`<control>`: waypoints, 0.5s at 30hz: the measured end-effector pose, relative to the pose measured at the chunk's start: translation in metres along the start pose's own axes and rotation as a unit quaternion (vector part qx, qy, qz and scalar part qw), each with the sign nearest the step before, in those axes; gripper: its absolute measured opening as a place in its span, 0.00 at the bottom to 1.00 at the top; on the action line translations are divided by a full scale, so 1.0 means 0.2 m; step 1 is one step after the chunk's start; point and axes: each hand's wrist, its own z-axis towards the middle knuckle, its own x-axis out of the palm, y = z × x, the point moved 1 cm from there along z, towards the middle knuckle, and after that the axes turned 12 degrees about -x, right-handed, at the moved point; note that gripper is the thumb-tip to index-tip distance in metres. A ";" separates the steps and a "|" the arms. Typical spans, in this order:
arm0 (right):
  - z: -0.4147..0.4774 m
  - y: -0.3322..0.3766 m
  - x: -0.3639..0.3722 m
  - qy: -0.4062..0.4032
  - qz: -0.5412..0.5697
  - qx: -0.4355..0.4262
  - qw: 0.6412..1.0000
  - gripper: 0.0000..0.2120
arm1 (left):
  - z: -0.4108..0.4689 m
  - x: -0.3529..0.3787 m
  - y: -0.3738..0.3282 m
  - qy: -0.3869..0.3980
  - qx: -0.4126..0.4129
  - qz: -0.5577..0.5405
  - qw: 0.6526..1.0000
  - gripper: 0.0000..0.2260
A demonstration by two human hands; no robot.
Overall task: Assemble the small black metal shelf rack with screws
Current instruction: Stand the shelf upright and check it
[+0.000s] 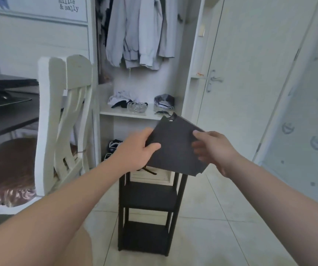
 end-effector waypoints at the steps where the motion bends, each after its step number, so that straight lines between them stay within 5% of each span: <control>1: 0.02 -0.02 0.01 -0.009 -0.037 -0.029 0.999 0.10 | 0.04 -0.02 0.03 0.009 -0.017 -0.043 0.999 0.04; 8: 0.25 -0.26 0.10 -0.090 -0.280 -0.095 0.951 0.27 | 0.29 -0.10 0.38 -0.030 -0.137 -0.316 0.938 0.07; 12: 0.38 -0.42 0.18 -0.129 -0.144 -0.019 0.981 0.34 | 0.40 -0.09 0.61 -0.040 -0.193 -0.405 0.893 0.08; 15: 0.47 -0.52 0.25 -0.121 -0.036 -0.036 0.991 0.15 | 0.47 -0.08 0.73 -0.037 -0.220 -0.434 0.873 0.07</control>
